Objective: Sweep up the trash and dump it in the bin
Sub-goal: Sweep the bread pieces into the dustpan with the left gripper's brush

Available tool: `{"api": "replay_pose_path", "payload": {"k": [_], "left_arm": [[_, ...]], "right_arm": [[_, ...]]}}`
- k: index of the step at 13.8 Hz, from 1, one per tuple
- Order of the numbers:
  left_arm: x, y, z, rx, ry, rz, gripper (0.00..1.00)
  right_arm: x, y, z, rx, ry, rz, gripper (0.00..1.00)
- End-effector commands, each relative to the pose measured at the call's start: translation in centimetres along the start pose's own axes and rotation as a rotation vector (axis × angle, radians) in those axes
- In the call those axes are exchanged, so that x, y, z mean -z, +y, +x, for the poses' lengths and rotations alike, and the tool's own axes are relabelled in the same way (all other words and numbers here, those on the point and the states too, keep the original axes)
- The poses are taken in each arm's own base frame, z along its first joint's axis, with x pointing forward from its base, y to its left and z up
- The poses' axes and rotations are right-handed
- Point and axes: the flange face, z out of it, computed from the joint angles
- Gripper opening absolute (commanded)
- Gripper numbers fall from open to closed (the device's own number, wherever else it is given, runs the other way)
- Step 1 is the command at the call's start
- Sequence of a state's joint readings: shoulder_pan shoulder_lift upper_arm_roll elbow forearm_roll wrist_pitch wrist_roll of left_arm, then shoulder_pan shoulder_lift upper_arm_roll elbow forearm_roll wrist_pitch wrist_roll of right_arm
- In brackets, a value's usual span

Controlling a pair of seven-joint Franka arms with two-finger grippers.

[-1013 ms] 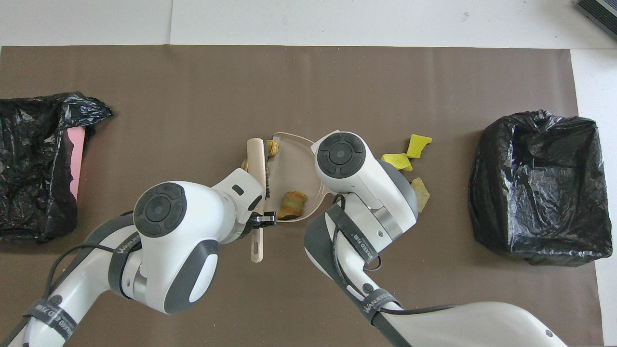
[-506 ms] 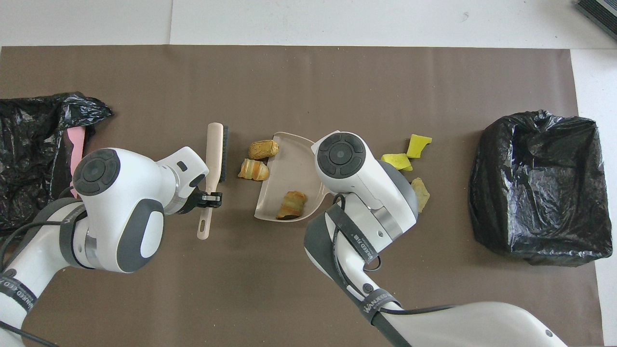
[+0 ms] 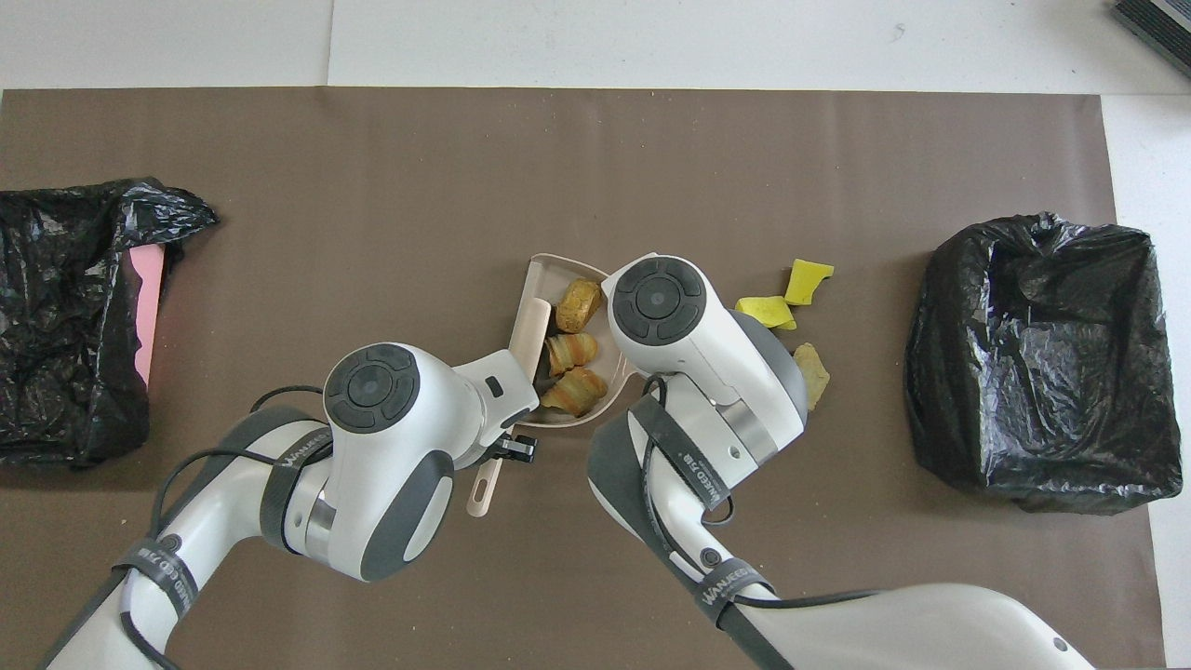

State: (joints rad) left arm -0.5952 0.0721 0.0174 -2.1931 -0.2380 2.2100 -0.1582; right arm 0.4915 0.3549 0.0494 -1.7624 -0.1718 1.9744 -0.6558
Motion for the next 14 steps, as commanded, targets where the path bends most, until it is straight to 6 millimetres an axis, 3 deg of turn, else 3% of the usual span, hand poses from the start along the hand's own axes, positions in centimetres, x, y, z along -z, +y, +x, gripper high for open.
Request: {"api": "replay_pose_path", "payload": {"k": [1, 5, 8, 10, 12, 14], "left_arm": [[2.3, -2.0, 1.1, 0.127, 0.02, -0.004, 0.0], [2.7, -1.9, 0.5, 0.241, 0.001, 0.055, 0.0], [2.8, -2.0, 0.5, 0.272, 0.013, 0.086, 0.0], [2.8, -1.6, 0.3, 0.268, 0.013, 0.087, 0.0], [2.6, -0.2, -0.7, 0.292, 0.01, 0.089, 0.0], [1.3, 3.4, -4.3, 0.312, -0.002, 0.096, 0.0]], "right_arm": [[-0.1, -0.4, -0.6, -0.031, 0.016, -0.01, 0.0], [0.2, 0.1, -1.0, -0.032, 0.008, -0.007, 0.0], [2.6, 2.0, -4.0, -0.066, 0.029, -0.023, 0.0], [5.2, 4.2, -8.4, -0.086, 0.036, -0.031, 0.0], [7.5, 6.8, -14.1, -0.118, 0.04, -0.032, 0.0], [9.9, 8.6, -20.0, -0.146, 0.045, -0.04, 0.0]]}}
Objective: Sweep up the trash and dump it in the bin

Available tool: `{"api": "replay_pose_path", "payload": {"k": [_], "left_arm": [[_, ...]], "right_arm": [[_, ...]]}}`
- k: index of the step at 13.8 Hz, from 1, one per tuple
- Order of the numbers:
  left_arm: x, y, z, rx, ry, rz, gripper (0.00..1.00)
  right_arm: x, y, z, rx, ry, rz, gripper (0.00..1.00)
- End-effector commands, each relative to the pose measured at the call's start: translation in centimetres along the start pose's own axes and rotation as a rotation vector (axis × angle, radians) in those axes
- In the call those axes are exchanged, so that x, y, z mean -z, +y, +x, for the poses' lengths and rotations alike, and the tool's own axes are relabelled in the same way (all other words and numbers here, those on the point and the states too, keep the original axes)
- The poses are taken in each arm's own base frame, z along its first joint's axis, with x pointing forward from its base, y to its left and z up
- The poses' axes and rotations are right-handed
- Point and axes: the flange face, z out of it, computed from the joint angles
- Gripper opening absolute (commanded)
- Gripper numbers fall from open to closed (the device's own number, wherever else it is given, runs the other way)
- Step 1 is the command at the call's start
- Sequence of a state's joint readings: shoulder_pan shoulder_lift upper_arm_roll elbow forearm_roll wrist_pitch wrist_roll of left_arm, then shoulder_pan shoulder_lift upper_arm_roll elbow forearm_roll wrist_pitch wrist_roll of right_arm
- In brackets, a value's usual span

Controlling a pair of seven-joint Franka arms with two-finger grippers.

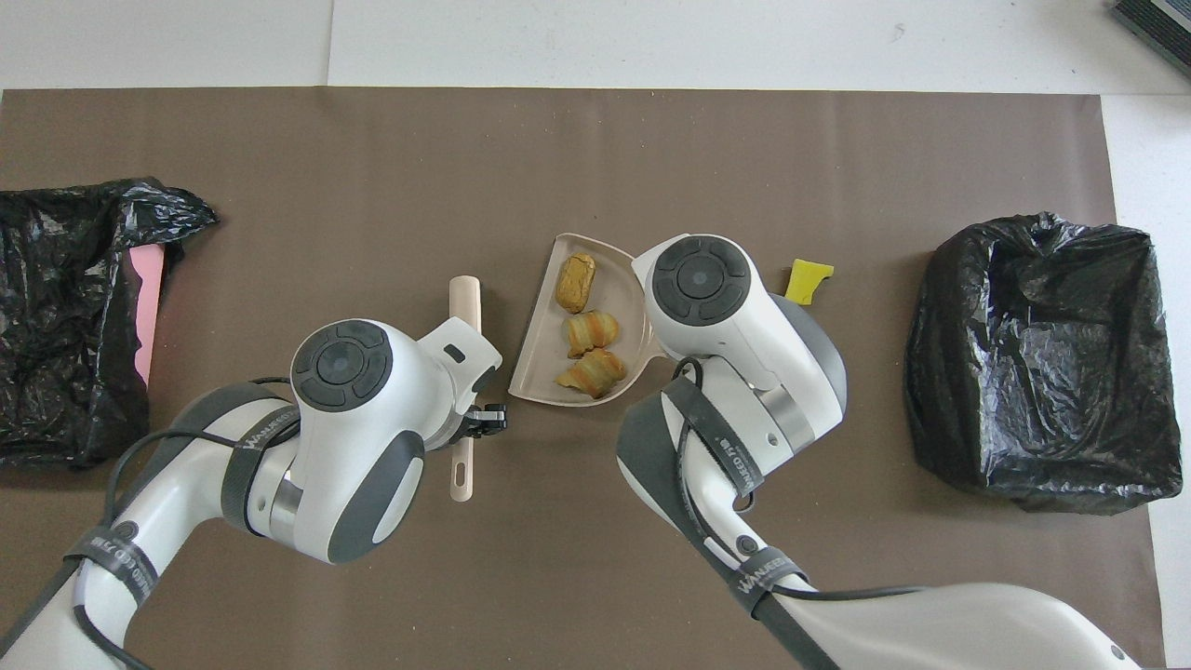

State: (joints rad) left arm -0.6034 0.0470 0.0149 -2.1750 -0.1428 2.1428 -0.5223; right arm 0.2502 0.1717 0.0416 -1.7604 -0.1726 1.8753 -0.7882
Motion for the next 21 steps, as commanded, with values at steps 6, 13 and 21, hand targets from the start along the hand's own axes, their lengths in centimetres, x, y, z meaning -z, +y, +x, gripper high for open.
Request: {"api": "replay_pose_path", "payload": {"k": [6, 13, 21], "left_arm": [[-1.8, 5.9, -16.7, 0.032, -0.004, 0.041, 0.0], [-5.3, 7.2, -25.4, 0.017, -0.001, 0.019, 0.0], [-6.2, 7.5, -25.3, 0.032, -0.01, -0.014, 0.35]], "right_arm": [[4.0, 7.6, -22.5, -0.015, 0.038, 0.044, 0.0], [1.3, 12.0, -41.1, 0.08, -0.024, -0.028, 0.0], [-2.3, 14.2, -42.8, 0.558, -0.284, -0.082, 0.0]]}}
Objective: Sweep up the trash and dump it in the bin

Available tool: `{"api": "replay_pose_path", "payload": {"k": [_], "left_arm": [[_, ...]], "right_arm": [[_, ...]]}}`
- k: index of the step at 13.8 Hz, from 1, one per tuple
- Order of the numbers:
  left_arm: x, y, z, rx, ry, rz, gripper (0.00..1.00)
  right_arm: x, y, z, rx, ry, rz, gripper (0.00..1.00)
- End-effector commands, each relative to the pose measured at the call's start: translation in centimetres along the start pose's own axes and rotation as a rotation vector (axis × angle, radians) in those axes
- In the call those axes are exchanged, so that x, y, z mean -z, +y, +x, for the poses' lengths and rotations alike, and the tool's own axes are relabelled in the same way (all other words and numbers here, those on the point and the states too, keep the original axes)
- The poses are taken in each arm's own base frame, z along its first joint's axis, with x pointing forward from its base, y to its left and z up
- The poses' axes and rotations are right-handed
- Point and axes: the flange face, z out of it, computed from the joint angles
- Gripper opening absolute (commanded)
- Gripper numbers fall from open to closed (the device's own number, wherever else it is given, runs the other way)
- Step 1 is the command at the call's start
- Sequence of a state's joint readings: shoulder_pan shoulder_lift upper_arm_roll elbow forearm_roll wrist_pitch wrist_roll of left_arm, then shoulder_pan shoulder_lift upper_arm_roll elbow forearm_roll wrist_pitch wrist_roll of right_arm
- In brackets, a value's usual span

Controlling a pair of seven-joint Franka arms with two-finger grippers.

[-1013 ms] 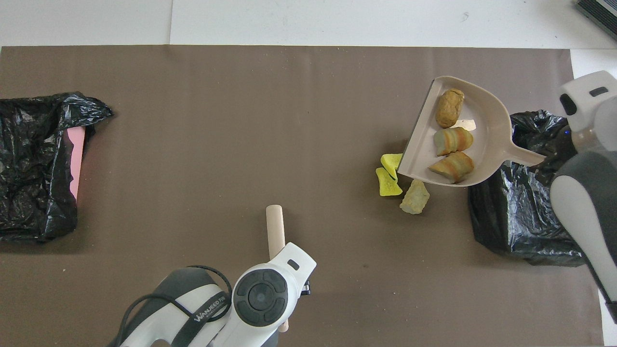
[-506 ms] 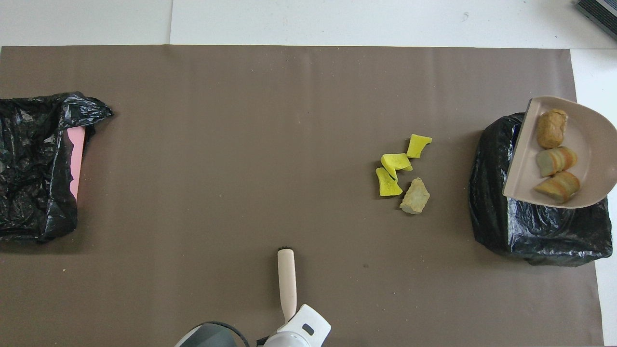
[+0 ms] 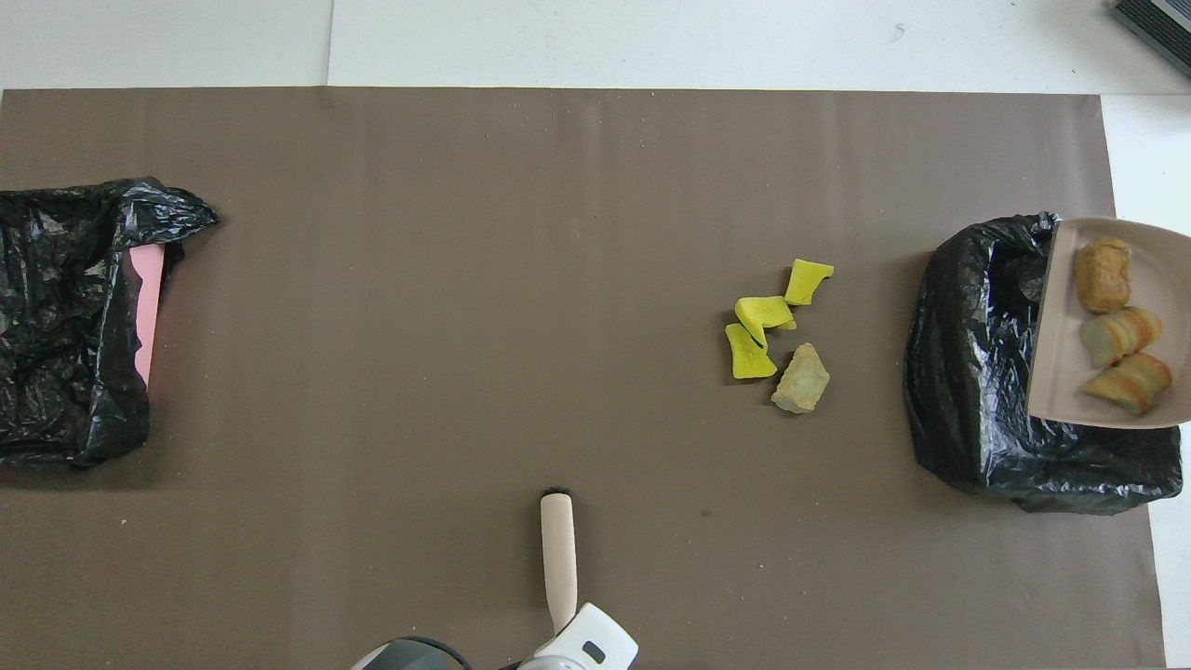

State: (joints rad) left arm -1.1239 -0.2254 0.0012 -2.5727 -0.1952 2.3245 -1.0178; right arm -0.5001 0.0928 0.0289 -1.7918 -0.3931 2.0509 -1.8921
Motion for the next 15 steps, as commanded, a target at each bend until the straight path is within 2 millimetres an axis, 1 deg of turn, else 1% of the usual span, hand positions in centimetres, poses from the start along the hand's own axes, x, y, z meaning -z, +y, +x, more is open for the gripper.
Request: {"api": "replay_pose_path", "payload": {"k": [1, 3, 4, 5, 6, 7, 8, 9, 10, 11, 12, 13, 14, 15], "left_arm": [[-0.4, -0.5, 0.4, 0.021, -0.005, -0.019, 0.65], [-0.2, -1.0, 2.1, 0.035, -0.006, -0.02, 0.99], [0.4, 0.0, 3.3, 0.007, -0.005, -0.025, 1.0], [1.3, 1.0, 5.3, -0.002, 0.003, -0.04, 1.0], [2.4, 1.2, 8.0, 0.027, 0.01, -0.046, 1.0], [4.1, 1.6, 10.5, 0.032, 0.019, -0.048, 1.0], [5.1, 2.2, 12.4, 0.001, 0.028, -0.021, 1.0], [7.0, 2.1, 15.4, -0.035, 0.071, 0.041, 1.0], [8.8, 1.6, 18.3, -0.044, 0.109, 0.074, 1.0], [10.7, 1.1, 20.9, -0.043, 0.134, 0.062, 1.0], [12.5, 0.2, 23.1, -0.046, 0.162, 0.048, 1.0], [14.3, -0.8, 24.8, -0.062, 0.187, 0.031, 1.0], [16.8, -2.7, 26.8, -0.062, 0.214, 0.014, 1.0], [19.5, -4.8, 28.4, -0.073, 0.225, 0.014, 1.0]], "right_arm": [[0.6, 0.7, 1.5, 0.193, -0.091, -0.034, 0.0], [0.8, 1.0, 1.6, 0.267, -0.154, -0.029, 0.0], [1.2, 1.5, 2.6, 0.332, -0.174, -0.022, 0.0], [1.5, 1.8, 3.2, 0.381, -0.186, -0.026, 0.0], [1.5, 1.9, 3.2, 0.4, -0.201, -0.021, 0.0], [1.9, 2.2, 3.7, 0.414, -0.23, -0.017, 0.0], [2.4, 2.5, 4.1, 0.4, -0.248, -0.023, 0.0], [2.8, 2.5, 4.0, 0.4, -0.281, -0.017, 0.0], [3.3, 2.4, 3.9, 0.4, -0.3, -0.013, 0.0], [3.6, 2.5, 4.4, 0.402, -0.313, -0.012, 0.0], [4.4, 2.7, 4.9, 0.411, -0.351, -0.012, 0.0], [4.9, 3.0, 5.7, 0.41, -0.401, -0.01, 0.0], [5.0, 2.9, 5.7, 0.398, -0.423, -0.003, 0.0], [4.8, 2.7, 6.0, 0.396, -0.424, 0.011, 0.0]]}}
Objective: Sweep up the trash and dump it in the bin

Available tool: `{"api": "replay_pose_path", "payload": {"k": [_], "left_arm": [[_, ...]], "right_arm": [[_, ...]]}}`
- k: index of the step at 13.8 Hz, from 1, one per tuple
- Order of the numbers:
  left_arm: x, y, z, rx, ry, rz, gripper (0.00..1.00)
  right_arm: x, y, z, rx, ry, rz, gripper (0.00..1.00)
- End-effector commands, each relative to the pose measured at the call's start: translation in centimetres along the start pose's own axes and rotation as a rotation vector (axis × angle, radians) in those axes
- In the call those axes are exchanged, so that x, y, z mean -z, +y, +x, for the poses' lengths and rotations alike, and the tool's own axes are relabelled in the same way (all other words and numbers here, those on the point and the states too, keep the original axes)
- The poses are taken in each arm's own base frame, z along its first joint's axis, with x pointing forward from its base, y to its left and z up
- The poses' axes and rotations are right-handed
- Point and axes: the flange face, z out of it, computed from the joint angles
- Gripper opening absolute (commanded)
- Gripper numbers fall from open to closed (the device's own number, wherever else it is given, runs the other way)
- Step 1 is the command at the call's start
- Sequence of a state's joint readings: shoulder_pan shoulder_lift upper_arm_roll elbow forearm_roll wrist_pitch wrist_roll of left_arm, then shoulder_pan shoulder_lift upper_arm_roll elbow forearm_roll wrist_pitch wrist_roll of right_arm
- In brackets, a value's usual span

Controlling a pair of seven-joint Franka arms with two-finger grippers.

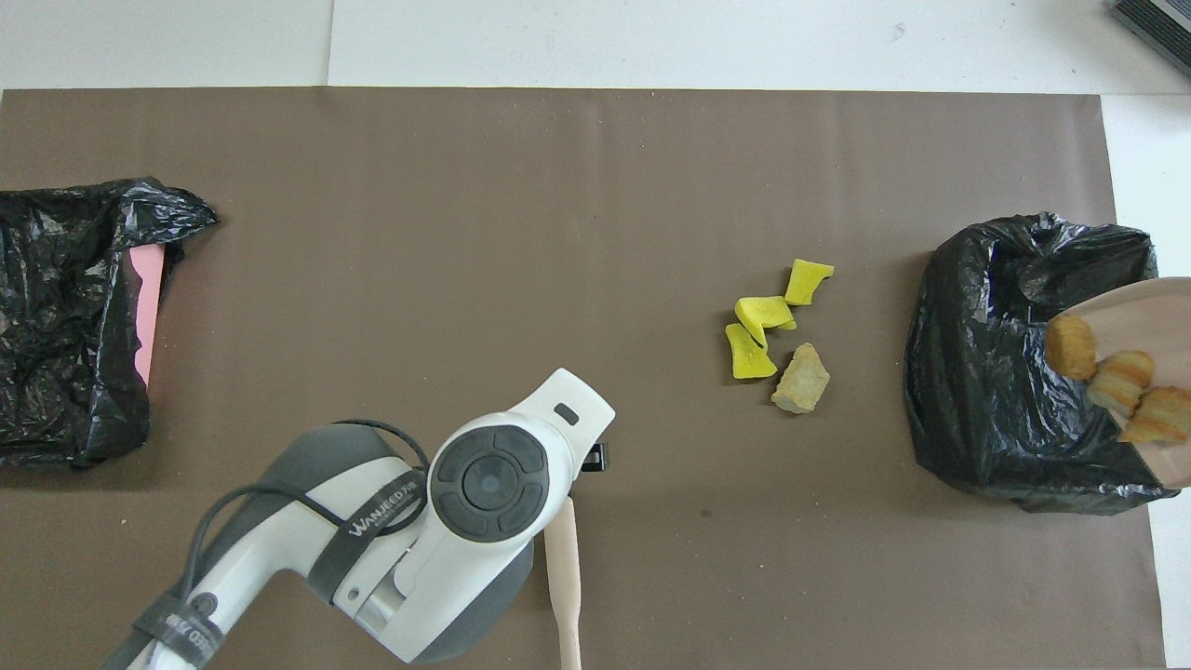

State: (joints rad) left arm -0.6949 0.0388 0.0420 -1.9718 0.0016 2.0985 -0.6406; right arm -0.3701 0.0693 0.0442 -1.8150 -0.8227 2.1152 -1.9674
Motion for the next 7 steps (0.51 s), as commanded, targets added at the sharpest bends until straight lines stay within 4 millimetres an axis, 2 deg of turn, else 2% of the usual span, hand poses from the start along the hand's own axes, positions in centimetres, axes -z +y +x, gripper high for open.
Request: {"api": "replay_pose_path", "payload": {"k": [1, 4, 6, 7], "left_arm": [[5.4, -4.5, 4.8, -0.047, 0.009, 0.025, 1.0], [12.0, -10.8, 7.8, -0.101, 0.012, 0.034, 1.0], [15.6, -15.0, 8.9, -0.104, 0.041, 0.027, 1.0], [16.8, -16.9, 9.1, -0.107, 0.028, 0.029, 1.0]], "right_arm": [[0.7, -0.6, 0.6, -0.006, -0.035, 0.034, 0.0], [0.9, -0.8, 0.5, -0.021, -0.041, 0.042, 0.0], [2.4, -1.4, -0.8, -0.036, -0.083, 0.033, 0.0], [3.7, -2.0, -1.8, -0.073, -0.102, 0.025, 0.0]]}}
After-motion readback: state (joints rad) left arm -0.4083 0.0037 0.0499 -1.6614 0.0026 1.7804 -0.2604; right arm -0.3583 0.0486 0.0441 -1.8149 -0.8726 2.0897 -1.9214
